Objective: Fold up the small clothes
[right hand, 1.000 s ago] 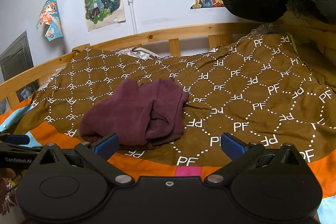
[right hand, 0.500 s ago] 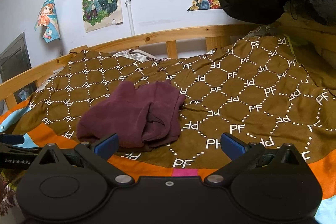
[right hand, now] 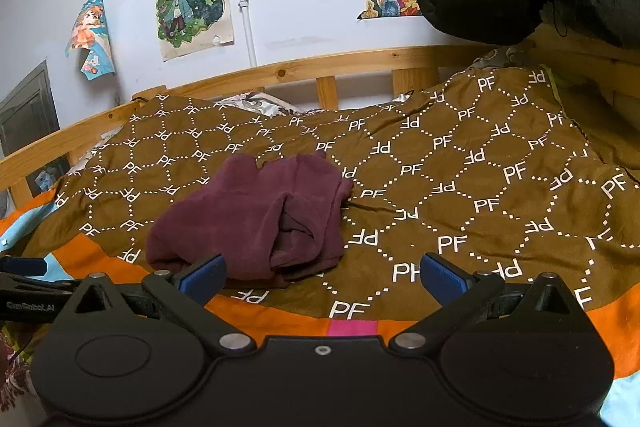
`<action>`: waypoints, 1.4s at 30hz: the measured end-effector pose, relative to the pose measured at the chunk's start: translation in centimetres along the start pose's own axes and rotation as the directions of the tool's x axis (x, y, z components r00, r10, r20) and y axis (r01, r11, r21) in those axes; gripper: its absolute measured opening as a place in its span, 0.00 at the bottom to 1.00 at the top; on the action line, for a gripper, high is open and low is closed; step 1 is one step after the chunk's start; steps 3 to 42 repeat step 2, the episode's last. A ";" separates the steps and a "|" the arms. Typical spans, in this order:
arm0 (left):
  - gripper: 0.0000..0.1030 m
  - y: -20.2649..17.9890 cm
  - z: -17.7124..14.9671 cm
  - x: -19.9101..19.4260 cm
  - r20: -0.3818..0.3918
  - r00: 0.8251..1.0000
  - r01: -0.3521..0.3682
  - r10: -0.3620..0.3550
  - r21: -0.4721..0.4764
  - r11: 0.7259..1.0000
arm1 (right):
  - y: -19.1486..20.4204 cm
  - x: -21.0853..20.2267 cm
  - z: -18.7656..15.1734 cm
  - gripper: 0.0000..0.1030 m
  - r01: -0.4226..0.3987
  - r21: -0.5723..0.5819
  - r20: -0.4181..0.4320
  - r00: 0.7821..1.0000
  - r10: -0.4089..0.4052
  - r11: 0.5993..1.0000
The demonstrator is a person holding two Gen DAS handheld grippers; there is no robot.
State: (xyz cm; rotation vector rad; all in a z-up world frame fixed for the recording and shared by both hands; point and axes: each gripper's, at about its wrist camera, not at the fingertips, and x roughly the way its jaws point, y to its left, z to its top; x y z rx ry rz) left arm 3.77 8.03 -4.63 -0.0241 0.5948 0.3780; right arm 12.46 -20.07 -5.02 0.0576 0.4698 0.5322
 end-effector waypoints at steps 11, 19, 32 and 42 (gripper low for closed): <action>1.00 0.0 0.1 0.0 0.002 1.000 0.001 -0.001 -0.005 1.000 | -0.1 0.0 0.0 0.99 0.002 0.003 0.000 1.000 -0.002 1.000; 1.00 0.0 0.1 0.0 0.002 1.000 0.001 -0.001 -0.005 1.000 | -0.1 0.0 0.0 0.99 0.002 0.003 0.000 1.000 -0.002 1.000; 1.00 0.0 0.1 0.0 0.002 1.000 0.001 -0.001 -0.005 1.000 | -0.1 0.0 0.0 0.99 0.002 0.003 0.000 1.000 -0.002 1.000; 1.00 0.0 0.1 0.0 0.002 1.000 0.001 -0.001 -0.005 1.000 | -0.1 0.0 0.0 0.99 0.002 0.003 0.000 1.000 -0.002 1.000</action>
